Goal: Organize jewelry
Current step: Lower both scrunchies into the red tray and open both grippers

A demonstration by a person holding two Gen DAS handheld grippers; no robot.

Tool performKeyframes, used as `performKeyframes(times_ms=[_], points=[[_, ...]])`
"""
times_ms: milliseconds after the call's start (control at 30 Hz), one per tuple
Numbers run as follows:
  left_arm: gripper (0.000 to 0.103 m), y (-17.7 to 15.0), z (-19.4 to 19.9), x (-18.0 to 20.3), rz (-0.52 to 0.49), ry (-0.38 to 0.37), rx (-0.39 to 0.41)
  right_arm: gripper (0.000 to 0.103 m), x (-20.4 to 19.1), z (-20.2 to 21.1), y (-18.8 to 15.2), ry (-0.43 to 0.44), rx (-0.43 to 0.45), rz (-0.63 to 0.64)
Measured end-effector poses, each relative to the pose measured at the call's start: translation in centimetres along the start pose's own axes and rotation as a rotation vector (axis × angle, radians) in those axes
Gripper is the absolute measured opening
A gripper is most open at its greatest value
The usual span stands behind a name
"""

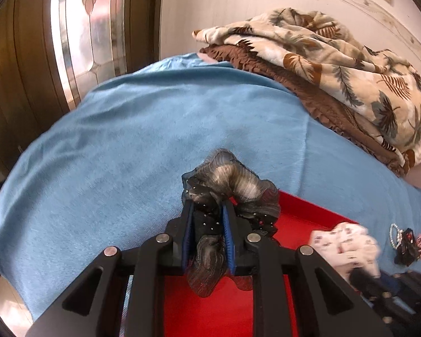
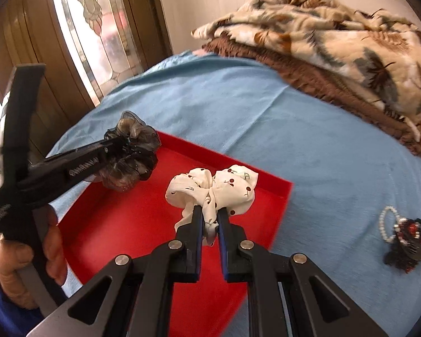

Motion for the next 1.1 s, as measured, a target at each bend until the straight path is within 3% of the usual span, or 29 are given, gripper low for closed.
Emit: performKeyframes(times_ms=[367, 433, 500, 600, 800, 1100], points=[[0.041, 0.1, -0.2, 0.0, -0.018, 0.016, 0.025, 0.014, -1.0, -3.5, -0.3, -0.008, -0.045, 0.012], [0.047, 0.2, -0.1, -0.1, -0.010, 0.007, 0.024, 0.022, -1.2, -3.3, -0.3, -0.013, -0.042, 0.024], [0.051, 0.2, 0.0, -0.3, 0.007, -0.003, 0.032, 0.041, -1.2, -2.9, -0.3, -0.017, -0.029, 0.030], [0.054, 0.3, 0.5, -1.0, 0.042, -0.009, 0.050, 0.057, -1.3, -1.7, -0.3, -0.056, 0.006, 0.046], [0.058, 0.3, 1.6, -2.2, 0.088, -0.006, 0.071, 0.070, -1.0, 0.7, -0.5, -0.118, 0.055, 0.050], [0.059, 0.0, 2.9, -2.0, 0.061, 0.055, 0.109, 0.071, 0.0, 3.5, -0.8, -0.240, 0.088, 0.075]])
Point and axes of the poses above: each gripper's, at about its wrist camera, not at the fingertips, and z roughly against the way its jaws point, x to its right, y to its top, the point moved 3 cm from there along -z, roughly the way its jaws point, and after that the axes turned 4 degrees about -y, right-handed, at the moved point
